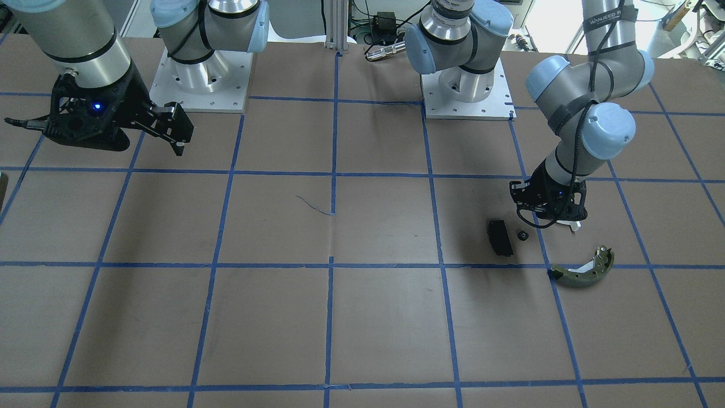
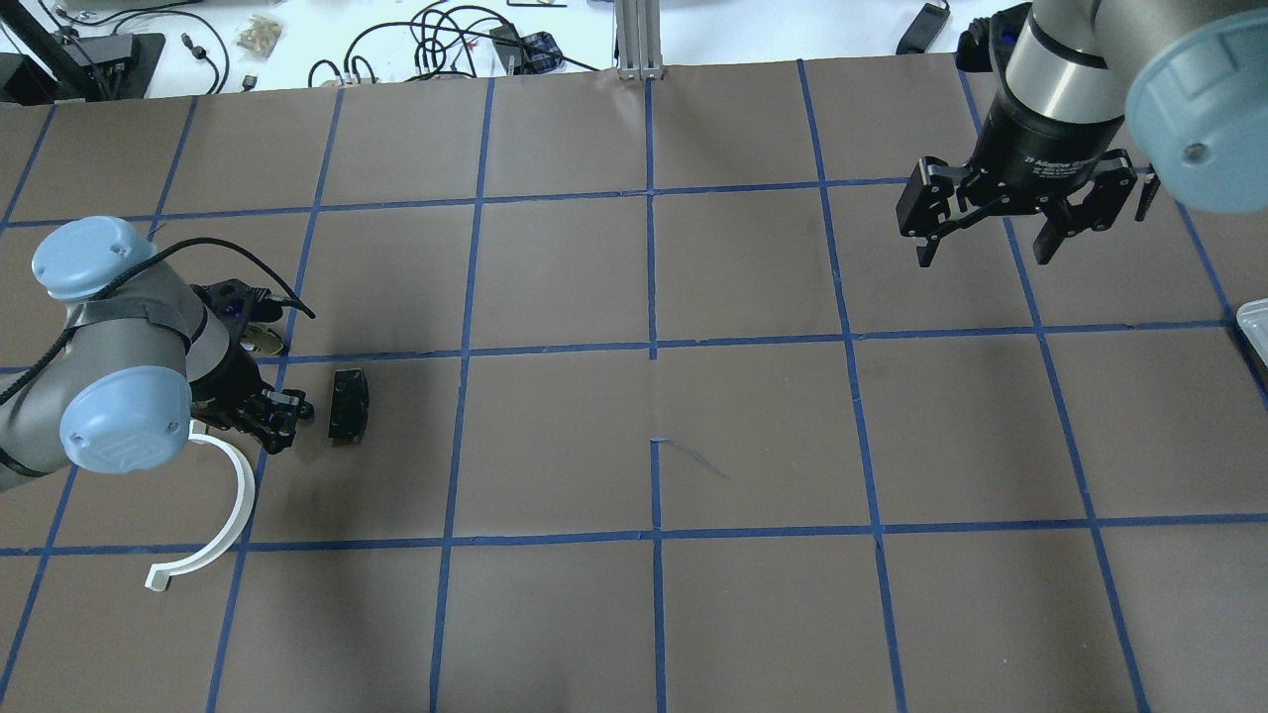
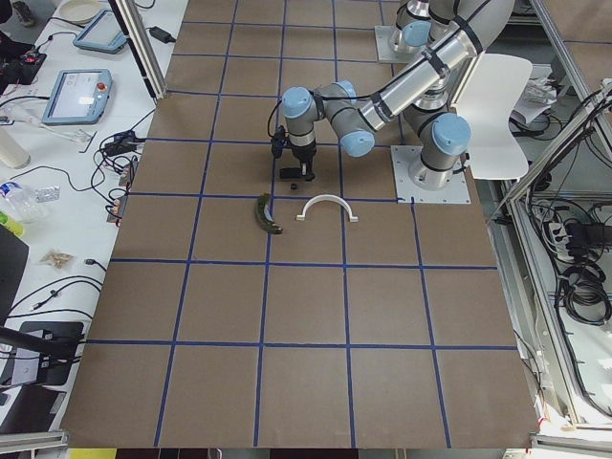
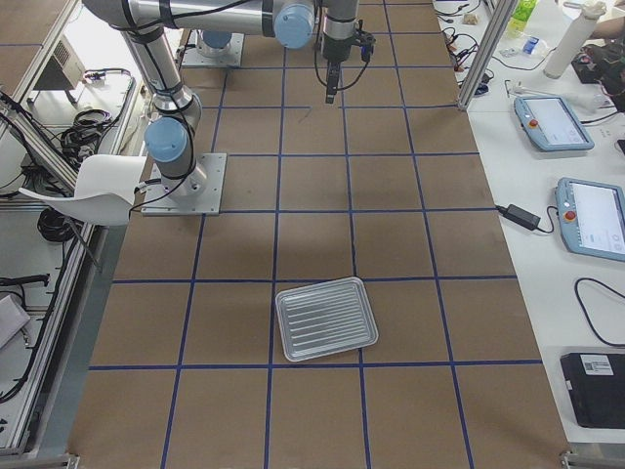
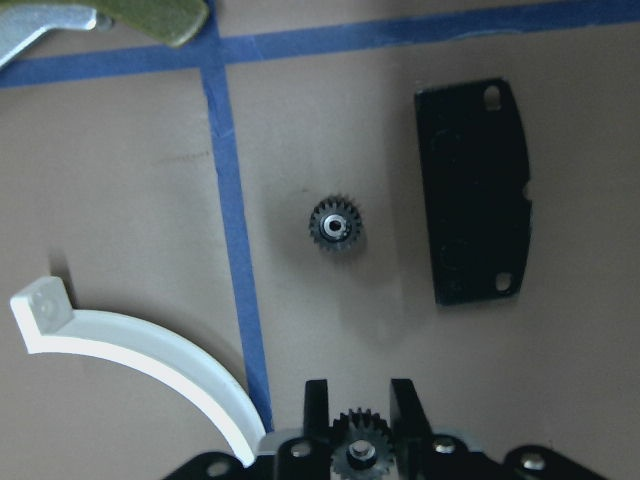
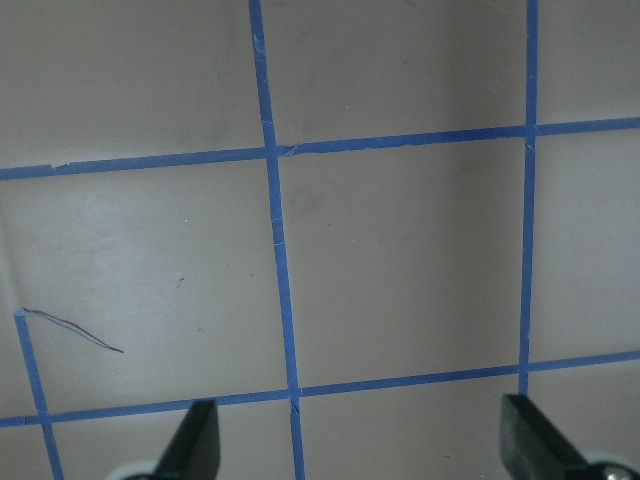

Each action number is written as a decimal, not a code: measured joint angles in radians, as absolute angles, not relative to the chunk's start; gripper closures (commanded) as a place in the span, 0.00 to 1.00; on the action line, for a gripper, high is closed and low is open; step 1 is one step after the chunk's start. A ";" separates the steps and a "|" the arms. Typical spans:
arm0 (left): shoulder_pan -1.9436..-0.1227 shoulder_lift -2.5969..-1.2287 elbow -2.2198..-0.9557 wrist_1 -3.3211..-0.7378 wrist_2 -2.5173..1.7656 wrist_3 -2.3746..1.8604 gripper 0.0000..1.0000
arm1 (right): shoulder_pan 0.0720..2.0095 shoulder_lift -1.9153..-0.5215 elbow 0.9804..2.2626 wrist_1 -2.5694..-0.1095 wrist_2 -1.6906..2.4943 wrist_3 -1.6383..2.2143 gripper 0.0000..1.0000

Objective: Place bearing gear from tray to pile

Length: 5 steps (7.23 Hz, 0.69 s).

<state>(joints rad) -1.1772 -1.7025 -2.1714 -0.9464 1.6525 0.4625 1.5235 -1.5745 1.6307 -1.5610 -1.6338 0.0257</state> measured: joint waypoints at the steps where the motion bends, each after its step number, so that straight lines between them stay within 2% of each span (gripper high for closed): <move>1: -1.175 -1.718 -2.180 -0.921 1.650 0.464 0.96 | 1.524 -1.574 1.631 -1.560 -1.634 0.025 0.00; 2: -1.174 -1.737 -2.183 -0.893 1.648 0.465 0.39 | 1.524 -1.574 1.631 -1.560 -1.634 0.025 0.00; 3: -1.174 -1.751 -2.185 -0.875 1.648 0.465 0.04 | 1.524 -1.575 1.631 -1.558 -1.634 0.025 0.00; 4: -1.174 -1.758 -2.185 -0.869 1.648 0.465 0.00 | 1.524 -1.577 1.631 -1.555 -1.636 0.025 0.00; 5: -1.174 -1.757 -2.186 -0.867 1.648 0.465 0.00 | 1.525 -1.576 1.633 -1.553 -1.636 0.025 0.00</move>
